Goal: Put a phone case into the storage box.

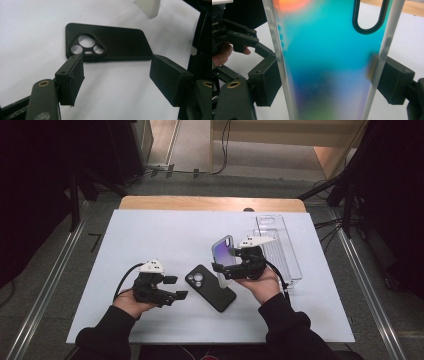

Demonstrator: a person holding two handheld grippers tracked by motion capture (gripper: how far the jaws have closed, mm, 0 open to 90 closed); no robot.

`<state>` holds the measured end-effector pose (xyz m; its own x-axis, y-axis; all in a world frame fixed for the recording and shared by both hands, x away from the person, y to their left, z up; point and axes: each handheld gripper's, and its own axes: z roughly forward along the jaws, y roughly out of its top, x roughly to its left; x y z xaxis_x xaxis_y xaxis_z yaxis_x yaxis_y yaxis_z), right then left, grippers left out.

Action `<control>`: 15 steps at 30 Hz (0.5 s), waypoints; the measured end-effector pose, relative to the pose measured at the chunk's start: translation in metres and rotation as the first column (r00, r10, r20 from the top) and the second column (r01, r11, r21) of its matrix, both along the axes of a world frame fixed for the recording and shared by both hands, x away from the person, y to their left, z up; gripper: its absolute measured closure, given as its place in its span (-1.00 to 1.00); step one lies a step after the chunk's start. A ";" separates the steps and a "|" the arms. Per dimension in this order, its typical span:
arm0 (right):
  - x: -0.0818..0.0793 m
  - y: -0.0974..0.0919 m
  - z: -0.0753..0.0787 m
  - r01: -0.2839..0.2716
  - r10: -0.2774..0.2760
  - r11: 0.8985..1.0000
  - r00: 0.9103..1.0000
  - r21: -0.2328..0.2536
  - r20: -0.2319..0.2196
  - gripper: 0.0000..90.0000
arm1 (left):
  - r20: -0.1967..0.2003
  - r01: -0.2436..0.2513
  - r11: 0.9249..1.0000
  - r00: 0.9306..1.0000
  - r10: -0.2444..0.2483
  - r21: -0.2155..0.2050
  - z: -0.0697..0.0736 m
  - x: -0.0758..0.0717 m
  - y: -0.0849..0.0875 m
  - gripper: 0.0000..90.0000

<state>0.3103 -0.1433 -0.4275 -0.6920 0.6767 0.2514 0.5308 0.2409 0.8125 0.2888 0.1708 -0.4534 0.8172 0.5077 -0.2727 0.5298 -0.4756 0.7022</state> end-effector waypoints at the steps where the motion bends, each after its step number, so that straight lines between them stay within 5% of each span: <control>1: 0.000 0.000 0.000 0.001 -0.001 1.000 1.000 0.006 0.001 -0.67 | -0.004 -0.004 1.000 1.000 0.004 0.003 0.000 0.000 0.001 -0.38; 15: 0.002 -0.018 0.016 -0.006 0.006 1.000 1.000 0.011 0.004 -0.67 | -0.027 -0.056 0.998 0.998 0.057 0.014 -0.004 -0.006 0.016 -0.37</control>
<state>0.3121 -0.1614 -0.4117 -0.6968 0.6699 0.2564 0.5266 0.2350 0.8170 0.2829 0.1873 -0.4577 0.7796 0.5565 -0.2872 0.5747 -0.4537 0.6810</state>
